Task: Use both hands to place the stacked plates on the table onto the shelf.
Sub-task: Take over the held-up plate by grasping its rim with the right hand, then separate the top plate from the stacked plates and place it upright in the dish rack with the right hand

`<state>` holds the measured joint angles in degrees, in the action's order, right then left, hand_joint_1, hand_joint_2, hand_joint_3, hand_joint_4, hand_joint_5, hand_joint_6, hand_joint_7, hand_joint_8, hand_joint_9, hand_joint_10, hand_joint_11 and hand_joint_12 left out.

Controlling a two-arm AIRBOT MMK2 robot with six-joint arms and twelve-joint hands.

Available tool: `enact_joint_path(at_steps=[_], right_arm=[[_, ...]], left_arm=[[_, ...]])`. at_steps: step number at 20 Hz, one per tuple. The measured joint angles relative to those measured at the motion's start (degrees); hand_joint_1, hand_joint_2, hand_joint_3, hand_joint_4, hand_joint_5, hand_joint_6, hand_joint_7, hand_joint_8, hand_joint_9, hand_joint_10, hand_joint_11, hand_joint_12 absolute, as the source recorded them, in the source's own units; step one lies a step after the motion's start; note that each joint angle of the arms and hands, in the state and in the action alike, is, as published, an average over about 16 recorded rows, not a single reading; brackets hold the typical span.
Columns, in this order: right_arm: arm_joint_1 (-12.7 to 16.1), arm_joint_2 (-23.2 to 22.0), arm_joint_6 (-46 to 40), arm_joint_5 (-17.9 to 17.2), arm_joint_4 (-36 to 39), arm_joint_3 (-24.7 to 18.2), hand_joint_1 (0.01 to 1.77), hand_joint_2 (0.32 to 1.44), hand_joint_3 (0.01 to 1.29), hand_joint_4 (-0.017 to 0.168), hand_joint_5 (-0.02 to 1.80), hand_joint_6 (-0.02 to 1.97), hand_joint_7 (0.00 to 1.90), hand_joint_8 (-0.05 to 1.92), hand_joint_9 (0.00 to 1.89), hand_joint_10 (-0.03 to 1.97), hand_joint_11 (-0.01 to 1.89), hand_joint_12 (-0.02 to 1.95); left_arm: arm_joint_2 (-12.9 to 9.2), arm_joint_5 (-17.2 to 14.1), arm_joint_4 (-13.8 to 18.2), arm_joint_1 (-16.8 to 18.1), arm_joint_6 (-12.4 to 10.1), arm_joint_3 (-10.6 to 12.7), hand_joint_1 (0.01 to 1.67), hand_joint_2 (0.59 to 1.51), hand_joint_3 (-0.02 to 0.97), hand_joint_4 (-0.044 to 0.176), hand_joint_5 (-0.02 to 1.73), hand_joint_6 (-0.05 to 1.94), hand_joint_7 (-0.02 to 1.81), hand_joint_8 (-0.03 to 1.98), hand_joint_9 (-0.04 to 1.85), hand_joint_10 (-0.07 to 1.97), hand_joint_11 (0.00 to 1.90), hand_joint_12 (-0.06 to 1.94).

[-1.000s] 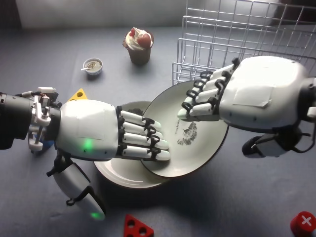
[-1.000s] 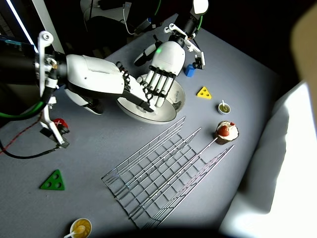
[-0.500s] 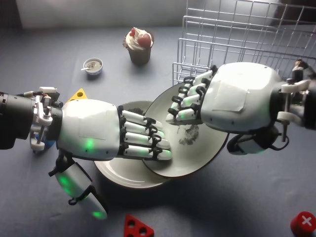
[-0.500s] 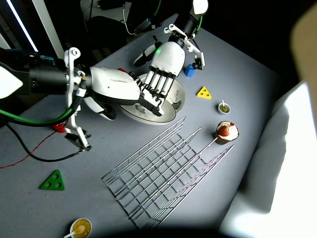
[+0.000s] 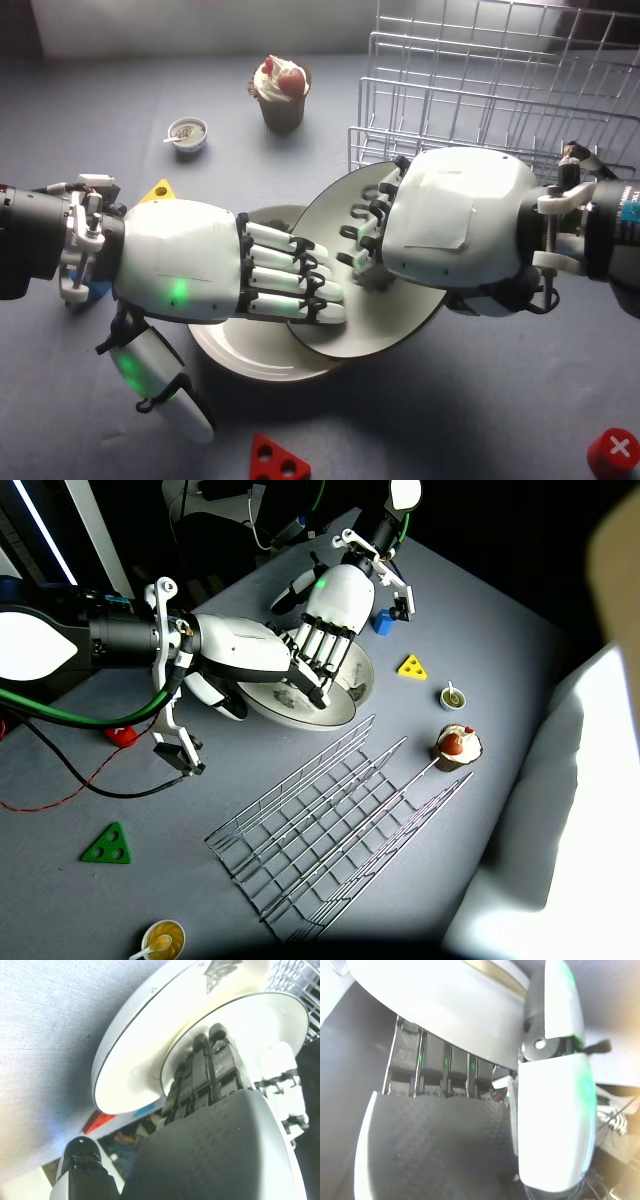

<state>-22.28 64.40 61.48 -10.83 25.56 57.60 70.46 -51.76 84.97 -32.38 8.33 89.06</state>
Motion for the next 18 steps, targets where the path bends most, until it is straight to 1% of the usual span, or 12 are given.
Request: enact_joint_path(at_steps=[6,10,13,15,18], right_arm=[[-0.18,0.66,1.3,-1.09,-0.58,0.13,1.4,0.92,0.01,0.001,0.76,0.37,0.82,0.17,0.83,0.18,0.78,0.77],[-0.13,0.35,1.56,-1.73,-1.04,-0.64,1.44,0.91,0.01,-0.003,0.82,0.56,0.93,0.24,0.94,0.28,0.88,1.04],[-0.1,-0.33,1.59,-2.13,-1.62,-1.82,1.45,0.9,0.01,-0.004,0.84,0.71,0.98,0.3,0.99,0.36,0.92,1.23],[-0.07,-0.97,1.58,-2.23,-2.1,-2.92,1.45,0.9,0.01,-0.005,0.86,0.77,1.0,0.34,1.01,0.41,0.95,1.33],[-0.02,-2.11,1.54,-1.99,-3.02,-4.88,1.45,0.9,0.01,-0.007,0.89,0.78,1.04,0.36,1.06,0.43,0.99,1.32]], left_arm=[[0.0,-0.11,-0.43,0.0,-0.02,0.27,0.03,0.926,0.017,-0.008,0.01,-0.03,0.04,-0.01,0.12,0.01,0.11,0.02],[-0.35,-0.15,-1.27,0.41,-0.05,0.28,0.03,0.926,0.016,-0.006,0.02,-0.03,0.05,-0.01,0.11,0.02,0.11,0.02],[-1.15,-0.18,-2.28,1.26,-0.02,0.35,0.03,0.926,0.016,-0.004,0.03,-0.02,0.06,-0.01,0.11,0.02,0.11,0.02],[-1.96,-0.33,-3.1,2.06,0.0,0.5,0.03,0.926,0.017,-0.003,0.04,-0.02,0.07,-0.01,0.11,0.02,0.11,0.02],[-3.5,-0.78,-4.12,3.31,-0.01,0.77,0.03,0.926,0.017,0.0,0.05,-0.01,0.08,-0.01,0.11,0.02,0.11,0.02]])
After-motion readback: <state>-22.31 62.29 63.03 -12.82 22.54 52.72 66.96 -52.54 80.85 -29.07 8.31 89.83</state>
